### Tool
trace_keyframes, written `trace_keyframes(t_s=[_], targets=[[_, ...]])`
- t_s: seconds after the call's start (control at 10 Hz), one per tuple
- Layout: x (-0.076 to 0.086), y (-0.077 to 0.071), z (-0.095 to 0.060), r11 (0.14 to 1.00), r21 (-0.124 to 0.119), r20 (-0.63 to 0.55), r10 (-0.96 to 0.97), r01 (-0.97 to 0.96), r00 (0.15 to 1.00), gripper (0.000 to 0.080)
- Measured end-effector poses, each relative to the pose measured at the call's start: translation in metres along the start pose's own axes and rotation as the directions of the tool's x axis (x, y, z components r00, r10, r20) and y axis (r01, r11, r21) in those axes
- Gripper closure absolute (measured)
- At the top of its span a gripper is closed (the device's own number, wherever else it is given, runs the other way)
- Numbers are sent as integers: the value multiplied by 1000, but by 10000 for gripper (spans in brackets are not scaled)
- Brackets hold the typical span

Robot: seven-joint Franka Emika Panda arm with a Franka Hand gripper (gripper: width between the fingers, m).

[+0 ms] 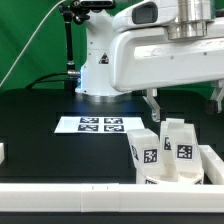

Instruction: Assemble stool

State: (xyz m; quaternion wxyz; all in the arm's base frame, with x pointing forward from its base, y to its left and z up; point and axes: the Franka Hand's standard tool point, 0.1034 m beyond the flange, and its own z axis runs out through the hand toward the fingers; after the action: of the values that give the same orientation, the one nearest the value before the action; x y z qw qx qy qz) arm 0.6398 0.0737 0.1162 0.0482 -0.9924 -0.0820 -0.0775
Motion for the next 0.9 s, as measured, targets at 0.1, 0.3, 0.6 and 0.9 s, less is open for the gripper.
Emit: trace_keyframes(t_s=[0.1,0.3,0.6,0.9], targets=[[1,-1,3,990,-9,-12,-138,137,990,151],[4,-7,8,903,-31,4,-429,429,903,151],[4,-6,10,795,-40,24,-605,605,796,151],[3,-3,12,682,-40,42,-729,731,683,151]])
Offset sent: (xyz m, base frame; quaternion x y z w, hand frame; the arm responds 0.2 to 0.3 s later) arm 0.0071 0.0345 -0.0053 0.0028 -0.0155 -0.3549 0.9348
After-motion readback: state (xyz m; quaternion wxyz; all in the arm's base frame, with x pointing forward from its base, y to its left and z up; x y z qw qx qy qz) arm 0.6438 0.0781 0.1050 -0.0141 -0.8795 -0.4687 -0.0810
